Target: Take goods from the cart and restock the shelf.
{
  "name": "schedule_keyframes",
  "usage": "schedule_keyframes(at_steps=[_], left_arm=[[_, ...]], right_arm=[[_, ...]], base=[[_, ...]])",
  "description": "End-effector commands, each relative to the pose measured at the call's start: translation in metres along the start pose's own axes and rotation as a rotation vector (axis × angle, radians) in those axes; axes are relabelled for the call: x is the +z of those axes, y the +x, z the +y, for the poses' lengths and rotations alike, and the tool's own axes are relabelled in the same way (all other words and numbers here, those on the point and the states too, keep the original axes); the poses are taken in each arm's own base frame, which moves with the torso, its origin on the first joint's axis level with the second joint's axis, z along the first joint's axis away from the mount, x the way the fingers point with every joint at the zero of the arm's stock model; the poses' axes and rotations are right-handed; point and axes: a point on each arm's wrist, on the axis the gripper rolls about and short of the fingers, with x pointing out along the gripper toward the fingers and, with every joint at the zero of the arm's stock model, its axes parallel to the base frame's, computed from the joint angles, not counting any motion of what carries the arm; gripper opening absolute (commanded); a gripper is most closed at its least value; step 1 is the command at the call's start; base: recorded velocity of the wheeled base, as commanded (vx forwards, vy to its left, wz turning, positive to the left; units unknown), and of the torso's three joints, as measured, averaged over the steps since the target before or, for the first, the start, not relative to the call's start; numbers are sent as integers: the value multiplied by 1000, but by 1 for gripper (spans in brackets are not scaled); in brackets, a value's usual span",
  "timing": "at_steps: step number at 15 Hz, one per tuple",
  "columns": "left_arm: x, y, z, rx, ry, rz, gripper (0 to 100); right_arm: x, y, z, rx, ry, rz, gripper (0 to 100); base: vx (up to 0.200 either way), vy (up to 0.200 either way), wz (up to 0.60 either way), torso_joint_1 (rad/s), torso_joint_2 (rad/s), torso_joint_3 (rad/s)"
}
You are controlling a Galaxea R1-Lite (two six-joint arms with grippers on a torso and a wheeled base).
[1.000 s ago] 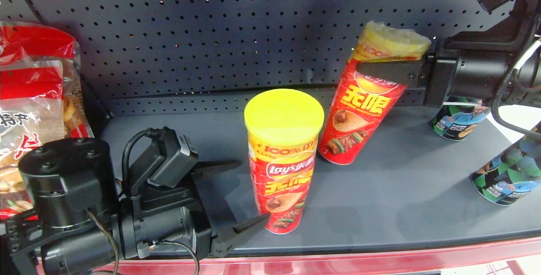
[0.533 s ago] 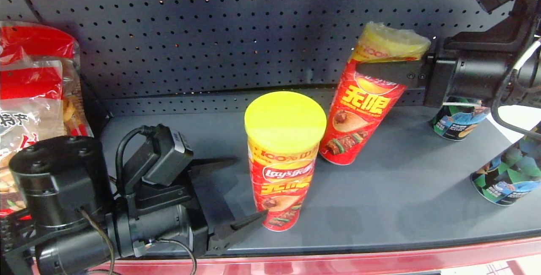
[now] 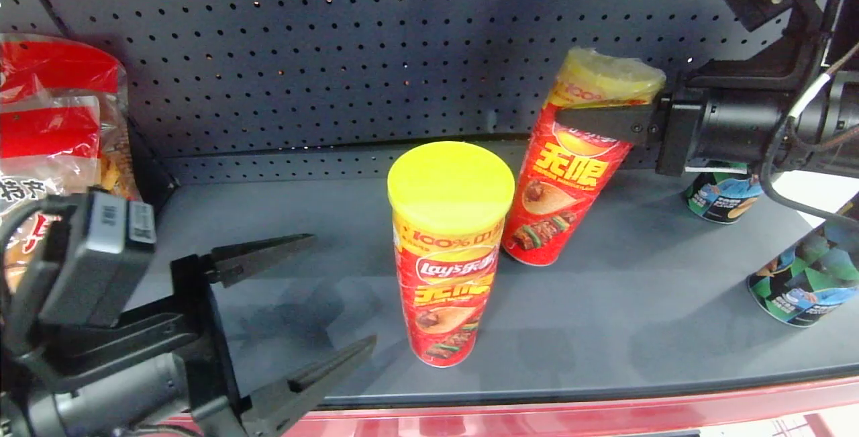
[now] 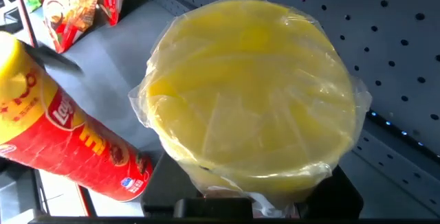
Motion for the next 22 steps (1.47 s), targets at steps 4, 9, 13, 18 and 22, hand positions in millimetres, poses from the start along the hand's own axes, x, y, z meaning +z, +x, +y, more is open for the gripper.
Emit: schedule_keyframes(at_steps=[4, 9, 13, 18, 22], left_arm=[[2, -79, 30, 540, 10, -73, 100], [-53, -129, 0, 786, 13, -32, 100], [-91, -154, -38, 850, -60, 81, 100], [-114, -167, -61, 851, -81, 115, 100], [-121, -169, -59, 1007, -173, 113, 100]], right_arm=[[-2, 2, -1, -5, 4, 8, 0], [1, 7, -3, 2, -1, -1, 0], [-3, 15, -7, 9, 4, 9, 0], [8, 25, -13, 15, -11, -25, 0], [12, 24, -15, 11, -14, -38, 0]], base=[[0, 0, 0, 0, 0, 0], [0, 0, 0, 0, 0, 0], [0, 0, 0, 0, 0, 0], [0, 0, 0, 0, 0, 0], [0, 0, 0, 0, 0, 0]])
